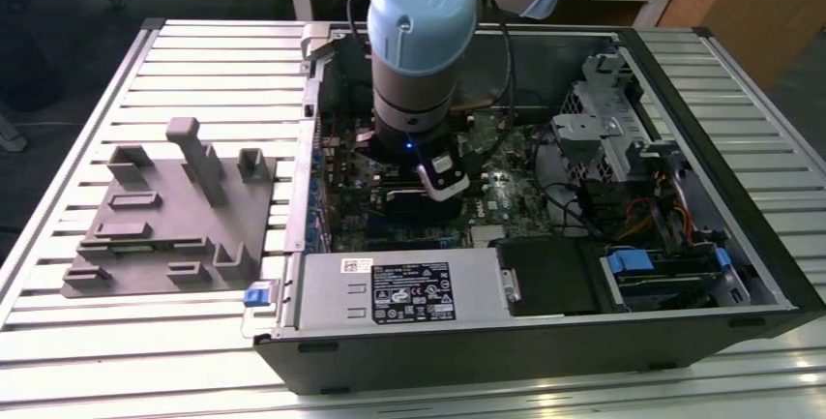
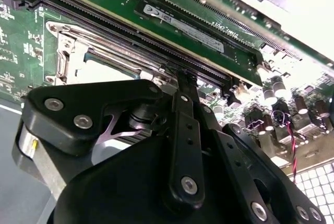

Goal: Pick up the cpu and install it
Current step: 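Install the second cpu locking lever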

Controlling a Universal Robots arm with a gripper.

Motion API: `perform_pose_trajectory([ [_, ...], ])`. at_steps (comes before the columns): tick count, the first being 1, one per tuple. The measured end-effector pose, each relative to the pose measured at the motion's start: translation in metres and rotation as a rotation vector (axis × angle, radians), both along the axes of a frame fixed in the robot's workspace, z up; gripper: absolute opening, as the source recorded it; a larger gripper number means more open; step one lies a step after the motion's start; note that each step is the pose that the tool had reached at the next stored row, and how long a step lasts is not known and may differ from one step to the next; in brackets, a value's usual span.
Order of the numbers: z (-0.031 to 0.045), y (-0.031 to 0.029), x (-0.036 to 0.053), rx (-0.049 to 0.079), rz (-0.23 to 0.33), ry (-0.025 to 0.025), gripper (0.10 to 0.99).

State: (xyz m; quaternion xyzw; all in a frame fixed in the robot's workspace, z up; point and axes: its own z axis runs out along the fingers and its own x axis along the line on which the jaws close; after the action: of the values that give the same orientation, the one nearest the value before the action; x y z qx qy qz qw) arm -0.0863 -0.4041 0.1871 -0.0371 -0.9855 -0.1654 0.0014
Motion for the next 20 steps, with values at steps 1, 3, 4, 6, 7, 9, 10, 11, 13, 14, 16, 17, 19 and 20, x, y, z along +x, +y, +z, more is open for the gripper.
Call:
perform_pose_trajectory([
  [1,0.0000,0.0000,0.0000,0.000,0.000,0.0001,0.106],
  [3,0.0001,0.0000,0.0000,0.000,0.001,0.0001,0.106],
  [4,0.0009,0.0001,0.0000,0.000,0.001,-0.0001,0.106],
  [6,0.0041,0.0002,0.0000,0.001,0.001,-0.0004,0.106],
  [7,0.0061,0.0001,0.0000,0.000,0.001,-0.0002,0.106],
  [9,0.0096,0.0001,0.0000,0.000,0.001,-0.0001,0.106],
  [10,0.0118,0.0001,0.0000,0.000,0.001,-0.0001,0.106],
  [11,0.0144,0.0001,0.0000,0.000,0.001,-0.0001,0.106],
  [13,0.0206,0.0001,0.0000,0.000,0.001,-0.0001,0.106],
  [14,0.0242,0.0001,0.0000,0.000,0.001,0.0000,0.106],
  [16,0.0295,0.0000,0.0000,-0.001,0.001,-0.0001,0.106],
  [17,0.0313,0.0001,0.0000,-0.005,0.001,0.0000,0.106],
  [19,0.0329,0.0001,0.0000,-0.026,0.001,0.0000,0.106],
  [20,0.0329,0.0001,0.0001,-0.039,0.000,-0.0001,0.106],
])
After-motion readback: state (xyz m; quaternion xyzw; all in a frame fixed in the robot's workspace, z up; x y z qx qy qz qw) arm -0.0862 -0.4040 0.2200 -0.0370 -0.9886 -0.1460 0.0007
